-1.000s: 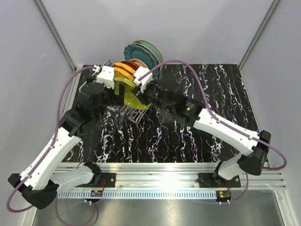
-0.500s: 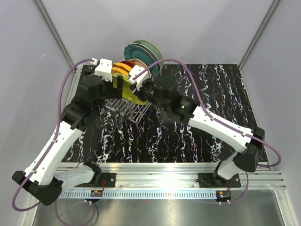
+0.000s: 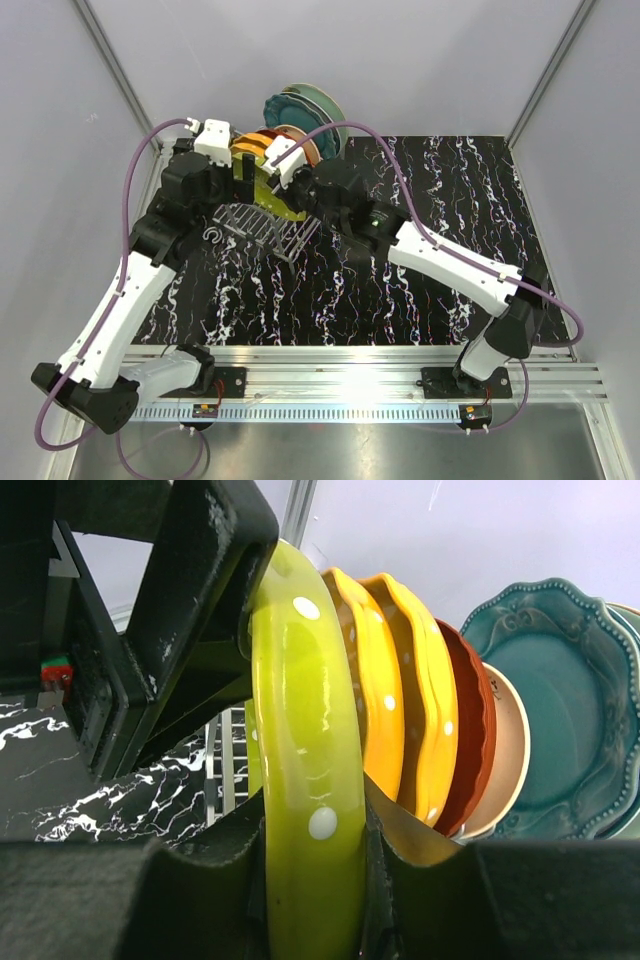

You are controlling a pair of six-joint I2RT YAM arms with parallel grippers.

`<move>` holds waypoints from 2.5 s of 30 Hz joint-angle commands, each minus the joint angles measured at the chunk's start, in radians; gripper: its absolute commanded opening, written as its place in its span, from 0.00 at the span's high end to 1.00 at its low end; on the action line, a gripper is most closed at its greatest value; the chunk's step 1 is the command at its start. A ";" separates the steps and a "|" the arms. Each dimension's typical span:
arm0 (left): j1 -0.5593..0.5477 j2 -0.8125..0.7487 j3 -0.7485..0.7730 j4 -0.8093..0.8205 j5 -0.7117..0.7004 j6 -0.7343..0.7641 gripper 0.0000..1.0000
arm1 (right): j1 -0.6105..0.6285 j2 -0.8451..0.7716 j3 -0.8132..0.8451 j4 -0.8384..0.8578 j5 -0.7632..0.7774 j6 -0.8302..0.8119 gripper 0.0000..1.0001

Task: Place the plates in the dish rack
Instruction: Insert the plate into the dish rack

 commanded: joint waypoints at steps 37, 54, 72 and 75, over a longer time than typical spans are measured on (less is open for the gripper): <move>0.075 -0.096 -0.188 0.241 -0.028 0.012 0.01 | 0.035 0.184 0.253 0.050 -0.003 0.115 1.00; 0.080 -0.094 -0.200 0.243 -0.030 0.011 0.01 | 0.035 0.189 0.239 0.067 0.029 0.127 0.57; 0.081 -0.105 -0.212 0.243 -0.042 0.014 0.01 | 0.033 0.178 0.294 0.039 0.006 0.156 0.43; 0.083 -0.111 -0.218 0.249 -0.039 0.015 0.01 | 0.035 0.153 0.289 0.033 0.005 0.164 0.39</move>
